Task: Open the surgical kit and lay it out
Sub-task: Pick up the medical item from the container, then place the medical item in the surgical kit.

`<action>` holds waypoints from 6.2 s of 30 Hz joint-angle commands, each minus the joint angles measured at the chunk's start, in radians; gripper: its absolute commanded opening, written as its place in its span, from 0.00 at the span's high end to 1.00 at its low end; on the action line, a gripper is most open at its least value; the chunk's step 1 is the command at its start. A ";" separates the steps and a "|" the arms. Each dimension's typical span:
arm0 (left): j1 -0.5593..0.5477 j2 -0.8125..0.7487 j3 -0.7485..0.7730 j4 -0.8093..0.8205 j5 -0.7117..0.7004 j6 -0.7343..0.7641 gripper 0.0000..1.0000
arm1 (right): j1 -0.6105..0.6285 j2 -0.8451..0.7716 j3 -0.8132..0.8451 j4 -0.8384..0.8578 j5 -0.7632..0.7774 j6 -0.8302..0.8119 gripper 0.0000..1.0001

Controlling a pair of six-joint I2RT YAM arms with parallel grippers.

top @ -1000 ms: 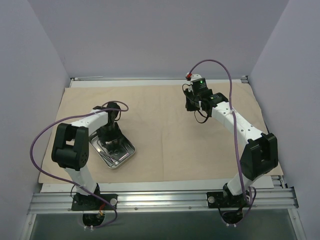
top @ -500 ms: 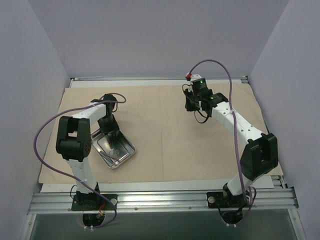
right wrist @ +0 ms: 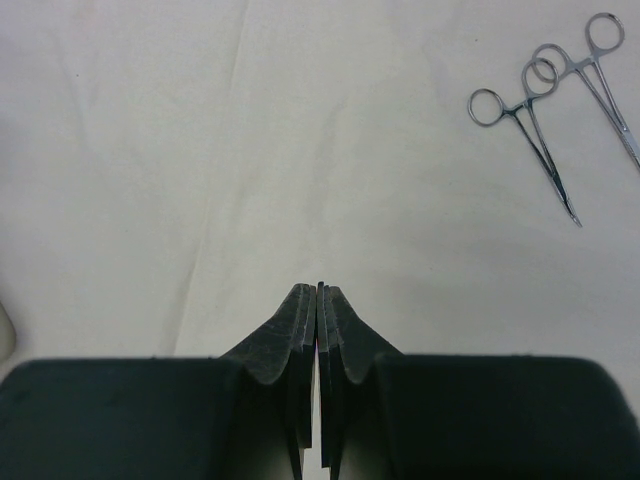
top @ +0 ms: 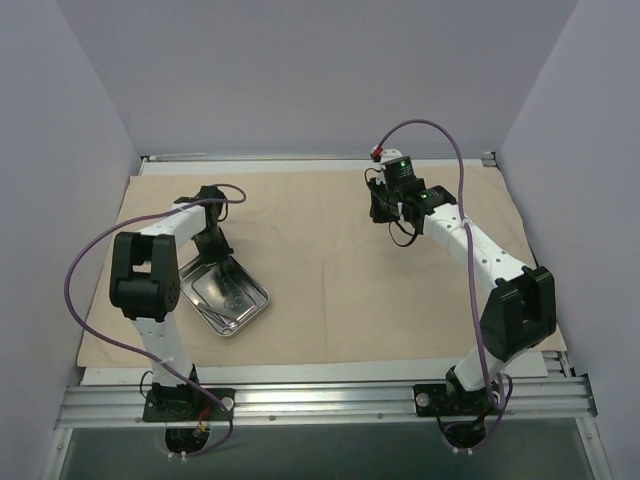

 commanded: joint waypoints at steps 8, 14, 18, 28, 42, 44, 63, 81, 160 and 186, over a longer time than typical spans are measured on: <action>0.026 -0.179 -0.004 -0.038 -0.028 0.055 0.98 | 0.056 0.050 0.069 0.037 -0.062 -0.026 1.00; 0.024 -0.258 -0.002 -0.067 -0.008 0.063 0.98 | 0.098 0.119 0.113 0.050 -0.125 -0.046 0.98; 0.024 -0.297 -0.001 -0.091 0.026 0.070 0.98 | 0.130 0.150 0.148 0.073 -0.226 -0.059 0.89; 0.024 -0.412 0.002 -0.150 0.104 0.083 0.98 | 0.211 0.176 0.096 0.411 -0.640 0.075 0.58; 0.024 -0.518 0.004 -0.199 0.215 0.050 0.98 | 0.421 0.405 0.172 0.711 -0.702 0.307 0.53; 0.024 -0.522 0.008 -0.200 0.227 0.050 0.98 | 0.434 0.417 0.175 0.718 -0.703 0.313 0.54; 0.006 -0.542 0.007 -0.191 0.252 0.035 0.98 | 0.494 0.500 0.219 0.714 -0.737 0.353 0.61; 0.001 -0.584 0.065 -0.070 0.363 0.156 0.22 | 0.322 0.313 -0.040 0.840 -0.745 0.456 1.00; -0.361 -0.565 -0.211 0.255 1.184 0.104 0.98 | 0.336 -0.218 0.179 -0.504 -0.255 -1.320 0.43; -0.464 -0.505 -0.179 0.237 1.242 0.101 0.98 | 0.504 -0.184 0.030 -0.507 -0.153 -1.458 0.54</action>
